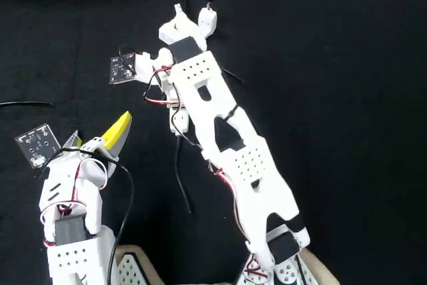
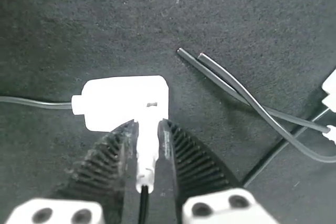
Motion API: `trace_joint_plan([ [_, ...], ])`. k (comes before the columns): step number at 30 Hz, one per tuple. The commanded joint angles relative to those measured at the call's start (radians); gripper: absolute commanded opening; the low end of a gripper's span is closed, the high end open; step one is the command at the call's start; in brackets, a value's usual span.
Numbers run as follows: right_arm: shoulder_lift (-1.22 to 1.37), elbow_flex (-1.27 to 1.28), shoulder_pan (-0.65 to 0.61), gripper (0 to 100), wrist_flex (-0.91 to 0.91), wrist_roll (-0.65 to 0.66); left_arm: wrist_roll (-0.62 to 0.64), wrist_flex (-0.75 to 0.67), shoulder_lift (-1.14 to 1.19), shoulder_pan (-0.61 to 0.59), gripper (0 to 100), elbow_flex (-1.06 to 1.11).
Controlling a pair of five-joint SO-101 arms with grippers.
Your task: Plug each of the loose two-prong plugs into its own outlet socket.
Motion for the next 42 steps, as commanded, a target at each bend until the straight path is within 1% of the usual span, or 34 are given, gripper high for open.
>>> trace_joint_plan([
  [1,0.099,0.016,-0.031,1.2,0.035,0.011,0.005,0.0,-0.009,0.012,45,0.012],
  [4,0.104,0.005,-0.012,1.2,0.066,0.011,0.005,0.0,-0.009,0.012,45,0.012],
  [13,0.102,0.007,0.109,1.3,0.077,0.011,0.005,0.0,-0.009,0.013,45,0.012],
  [19,0.027,0.142,0.167,1.3,0.077,0.011,0.005,0.0,-0.009,0.013,45,0.012],
  [23,-0.05,0.205,0.161,1.3,0.075,0.011,0.005,0.0,-0.009,0.013,45,0.012],
  [28,-0.096,0.205,0.161,2.0,0.075,0.011,0.005,0.0,-0.009,0.013,45,0.012],
  [34,-0.173,0.211,0.161,14.4,0.075,0.005,0.008,0.0,-0.009,0.013,45,0.012],
  [42,-0.255,0.229,0.126,15.7,0.075,0.005,0.009,-0.009,-0.009,0.013,45,0.012],
])
